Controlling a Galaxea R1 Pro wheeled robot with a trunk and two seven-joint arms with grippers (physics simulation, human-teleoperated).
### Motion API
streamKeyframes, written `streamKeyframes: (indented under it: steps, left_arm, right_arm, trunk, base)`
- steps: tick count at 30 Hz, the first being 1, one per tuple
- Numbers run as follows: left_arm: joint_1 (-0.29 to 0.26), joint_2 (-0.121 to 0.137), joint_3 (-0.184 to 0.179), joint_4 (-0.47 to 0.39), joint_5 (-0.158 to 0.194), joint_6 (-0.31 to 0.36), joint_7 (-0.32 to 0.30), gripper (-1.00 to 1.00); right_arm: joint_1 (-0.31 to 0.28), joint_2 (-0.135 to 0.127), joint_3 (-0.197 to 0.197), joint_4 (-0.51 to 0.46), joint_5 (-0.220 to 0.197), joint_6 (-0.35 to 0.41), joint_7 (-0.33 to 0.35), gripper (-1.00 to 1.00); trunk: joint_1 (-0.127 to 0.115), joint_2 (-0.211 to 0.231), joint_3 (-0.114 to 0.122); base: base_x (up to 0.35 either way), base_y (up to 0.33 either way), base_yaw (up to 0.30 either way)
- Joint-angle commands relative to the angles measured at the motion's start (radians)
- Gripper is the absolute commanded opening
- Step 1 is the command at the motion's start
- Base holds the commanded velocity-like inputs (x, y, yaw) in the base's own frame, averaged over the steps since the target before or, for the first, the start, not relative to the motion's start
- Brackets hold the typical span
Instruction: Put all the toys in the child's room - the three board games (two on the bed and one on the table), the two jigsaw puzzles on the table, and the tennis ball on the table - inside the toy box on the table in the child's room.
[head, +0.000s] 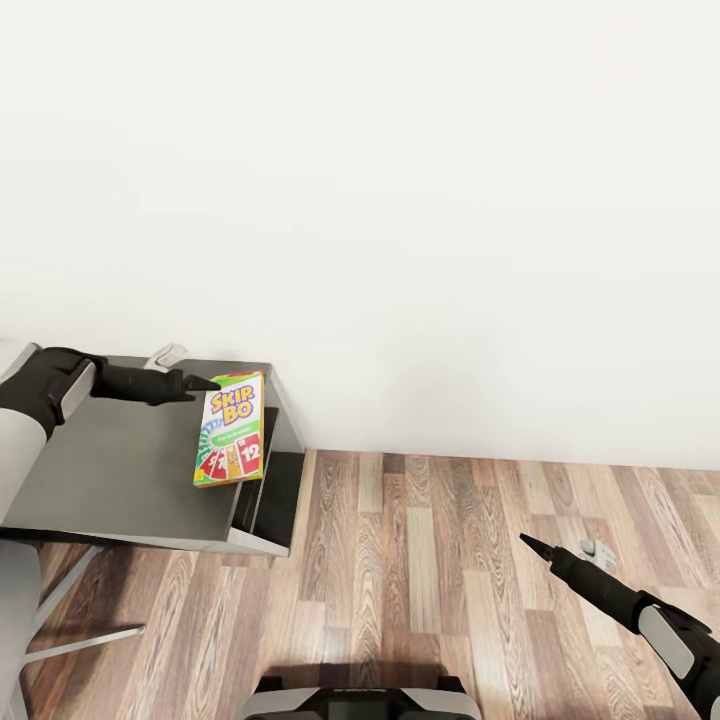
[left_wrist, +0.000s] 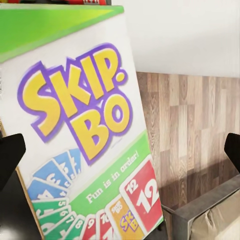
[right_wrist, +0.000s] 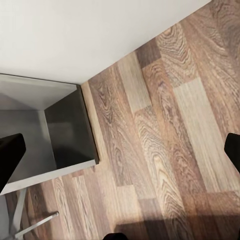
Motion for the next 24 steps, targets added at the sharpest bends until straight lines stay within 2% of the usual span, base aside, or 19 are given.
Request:
streamKeyframes:
  steps: [1, 24]
  left_arm:
    - [-0.001, 0.001, -0.008, 0.000, 0.010, 0.007, 0.001, 1.00]
    - [0.000, 0.003, -0.006, -0.002, 0.012, 0.004, 0.001, 1.00]
  right_arm:
    - [0.000, 0.000, -0.002, 0.000, -0.008, 0.010, 0.003, 1.00]
    - [0.000, 0.001, -0.002, 0.000, -0.008, 0.010, 0.003, 1.00]
  trunk:
    - [0.001, -0.002, -0.001]
    - [0.001, -0.002, 0.032]
  base:
    - [0.000, 0.000, 0.000]
    - [0.000, 0.000, 0.000]
